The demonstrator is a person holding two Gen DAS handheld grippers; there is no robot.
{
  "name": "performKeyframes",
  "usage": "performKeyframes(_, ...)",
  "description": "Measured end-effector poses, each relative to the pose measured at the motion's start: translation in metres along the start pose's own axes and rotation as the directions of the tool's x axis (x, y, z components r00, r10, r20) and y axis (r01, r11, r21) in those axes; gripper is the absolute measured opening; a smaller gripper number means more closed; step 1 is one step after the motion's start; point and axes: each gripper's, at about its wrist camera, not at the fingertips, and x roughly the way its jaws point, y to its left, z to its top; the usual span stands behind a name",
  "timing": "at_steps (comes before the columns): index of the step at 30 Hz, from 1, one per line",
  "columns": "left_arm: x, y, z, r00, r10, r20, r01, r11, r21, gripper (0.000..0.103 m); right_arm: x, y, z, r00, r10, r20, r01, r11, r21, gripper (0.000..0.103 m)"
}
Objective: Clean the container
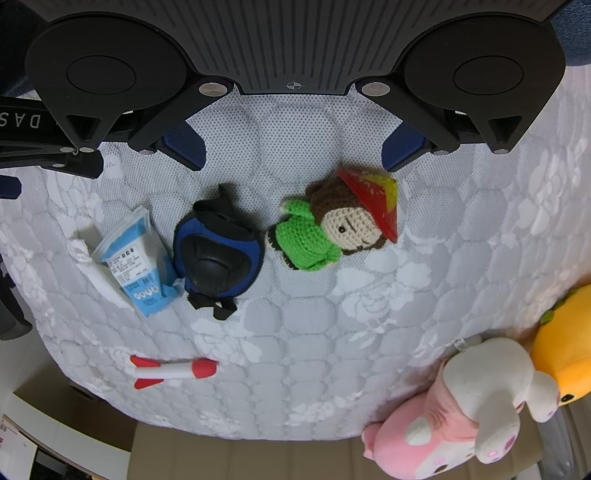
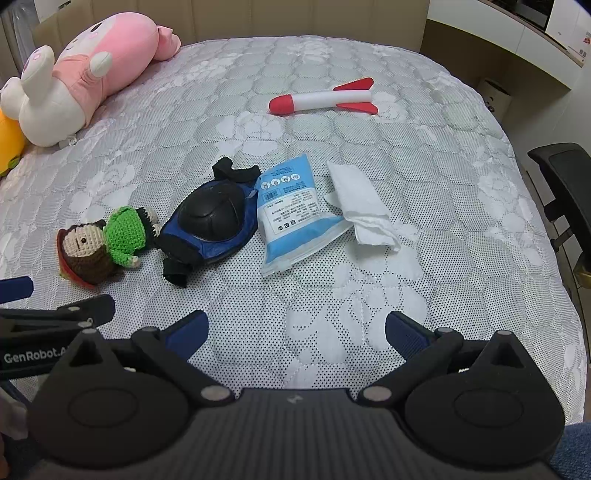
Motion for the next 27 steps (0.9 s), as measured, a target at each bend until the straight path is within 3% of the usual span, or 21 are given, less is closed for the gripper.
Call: performKeyframes(27, -0.0024, -0.0019, 0.0002, 1.0, 0.001, 0.0, -0.001, 1.0, 0.002, 0.103, 0.0065, -0.0053, 0.0029, 1.0, 0.019, -0.003, -0.019, 1.0, -0.002, 0.103)
